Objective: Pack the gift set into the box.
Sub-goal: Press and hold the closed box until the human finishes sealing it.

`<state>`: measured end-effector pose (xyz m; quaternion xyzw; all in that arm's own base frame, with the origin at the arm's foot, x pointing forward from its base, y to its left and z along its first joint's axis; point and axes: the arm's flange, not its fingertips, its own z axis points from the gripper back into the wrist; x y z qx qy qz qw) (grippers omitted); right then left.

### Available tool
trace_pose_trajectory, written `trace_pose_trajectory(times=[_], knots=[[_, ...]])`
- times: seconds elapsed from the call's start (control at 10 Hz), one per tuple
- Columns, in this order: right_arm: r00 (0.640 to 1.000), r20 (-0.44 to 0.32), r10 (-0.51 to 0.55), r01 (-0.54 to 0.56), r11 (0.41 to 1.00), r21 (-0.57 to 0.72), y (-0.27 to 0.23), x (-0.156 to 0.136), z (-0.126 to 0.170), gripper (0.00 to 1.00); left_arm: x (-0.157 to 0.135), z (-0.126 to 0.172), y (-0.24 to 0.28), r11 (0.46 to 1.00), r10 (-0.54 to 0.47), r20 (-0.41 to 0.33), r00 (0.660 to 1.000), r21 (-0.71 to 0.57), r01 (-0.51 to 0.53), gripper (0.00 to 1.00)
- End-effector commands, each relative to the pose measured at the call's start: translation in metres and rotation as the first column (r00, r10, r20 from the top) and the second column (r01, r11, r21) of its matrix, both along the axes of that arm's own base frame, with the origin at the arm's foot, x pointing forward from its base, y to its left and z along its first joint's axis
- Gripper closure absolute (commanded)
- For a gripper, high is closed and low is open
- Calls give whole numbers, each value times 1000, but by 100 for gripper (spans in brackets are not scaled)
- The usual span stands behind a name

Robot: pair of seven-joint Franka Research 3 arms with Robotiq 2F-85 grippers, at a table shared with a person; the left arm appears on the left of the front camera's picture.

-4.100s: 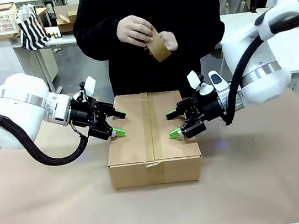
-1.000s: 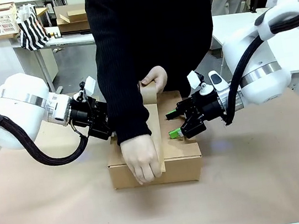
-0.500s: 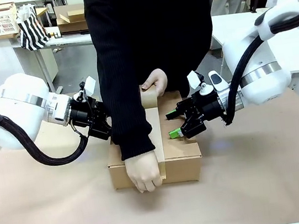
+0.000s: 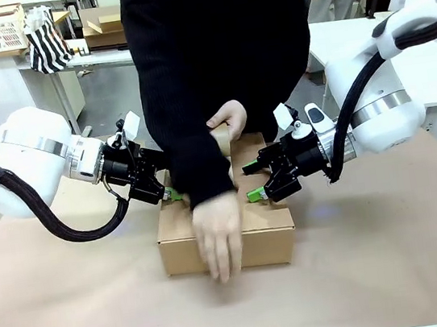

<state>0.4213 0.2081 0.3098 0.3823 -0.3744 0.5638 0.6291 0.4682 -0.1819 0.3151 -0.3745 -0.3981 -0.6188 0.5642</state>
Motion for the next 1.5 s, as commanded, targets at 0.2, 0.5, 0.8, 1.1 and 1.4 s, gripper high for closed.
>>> trace_pose_trajectory(times=[0.2, 0.5, 0.8, 1.1, 1.4], knots=[[1000, -3, -4, 4, 1000, -7, 0, -1, -3, 0, -2, -2, 1, 1000, -7, -4, 1000, 2, 7, 0], [1000, -3, -4, 4, 1000, -7, 0, -1, -3, 0, -2, -2, 1, 1000, -7, -4, 1000, 2, 7, 0], [1000, -3, -4, 4, 1000, -7, 0, -1, -3, 0, -2, -2, 1, 1000, -7, -4, 1000, 2, 7, 0], [1000, -3, -4, 4, 1000, -7, 0, -1, -3, 0, -2, -2, 1, 1000, -7, -4, 1000, 2, 7, 0], [1000, -3, -4, 4, 1000, -7, 0, -1, -3, 0, -2, -2, 1, 1000, -7, -4, 1000, 2, 7, 0]])
